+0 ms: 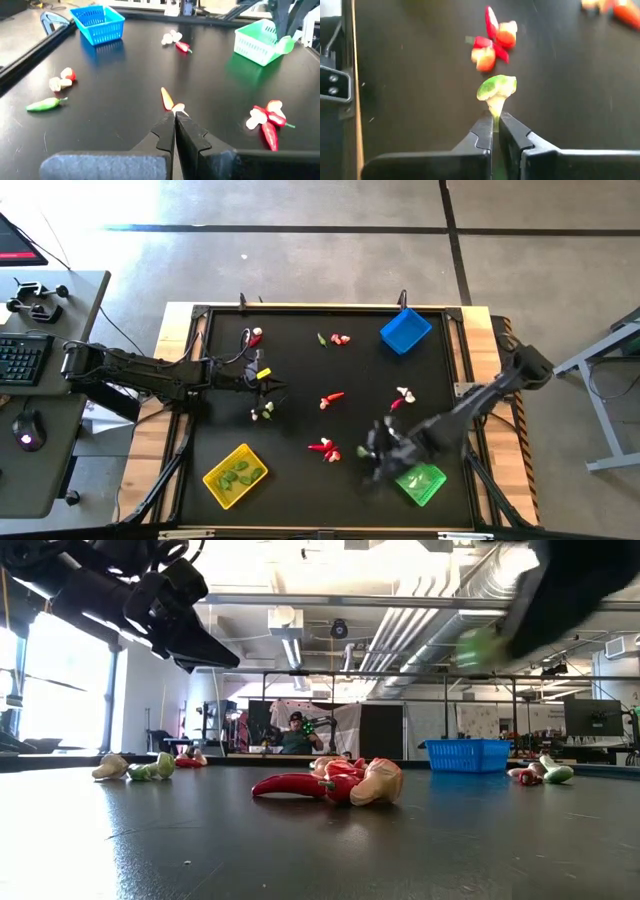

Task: Sort produce into baskets
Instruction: Put the green broccoli into the green bin

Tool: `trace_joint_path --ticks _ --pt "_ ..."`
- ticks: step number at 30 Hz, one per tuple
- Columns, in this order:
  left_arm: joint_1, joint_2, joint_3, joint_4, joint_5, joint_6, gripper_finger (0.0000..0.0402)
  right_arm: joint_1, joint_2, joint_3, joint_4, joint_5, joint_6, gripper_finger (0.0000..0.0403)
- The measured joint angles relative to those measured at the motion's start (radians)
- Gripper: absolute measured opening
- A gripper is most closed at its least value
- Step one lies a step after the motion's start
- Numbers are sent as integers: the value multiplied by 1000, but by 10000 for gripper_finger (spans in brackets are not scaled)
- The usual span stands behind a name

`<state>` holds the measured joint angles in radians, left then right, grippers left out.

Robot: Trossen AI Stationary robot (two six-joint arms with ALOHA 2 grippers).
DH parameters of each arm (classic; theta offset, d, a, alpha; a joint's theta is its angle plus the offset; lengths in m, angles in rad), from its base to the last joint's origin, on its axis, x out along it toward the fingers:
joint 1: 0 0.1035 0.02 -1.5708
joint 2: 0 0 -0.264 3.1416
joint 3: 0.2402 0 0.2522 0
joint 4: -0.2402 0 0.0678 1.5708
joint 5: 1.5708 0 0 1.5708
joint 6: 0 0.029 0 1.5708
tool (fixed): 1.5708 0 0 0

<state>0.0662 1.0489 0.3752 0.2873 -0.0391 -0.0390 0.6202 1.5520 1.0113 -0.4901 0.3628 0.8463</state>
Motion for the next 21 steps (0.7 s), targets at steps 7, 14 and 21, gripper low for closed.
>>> trace_joint_path --ticks 7,14,21 --pt "0 0 0 21 5 17 0 261 0 103 -397 143 555 1" --pt "0 0 0 18 5 15 0 354 47 104 -553 75 779 1" --pt "0 0 0 17 6 7 0 328 117 104 -538 -53 794 1"
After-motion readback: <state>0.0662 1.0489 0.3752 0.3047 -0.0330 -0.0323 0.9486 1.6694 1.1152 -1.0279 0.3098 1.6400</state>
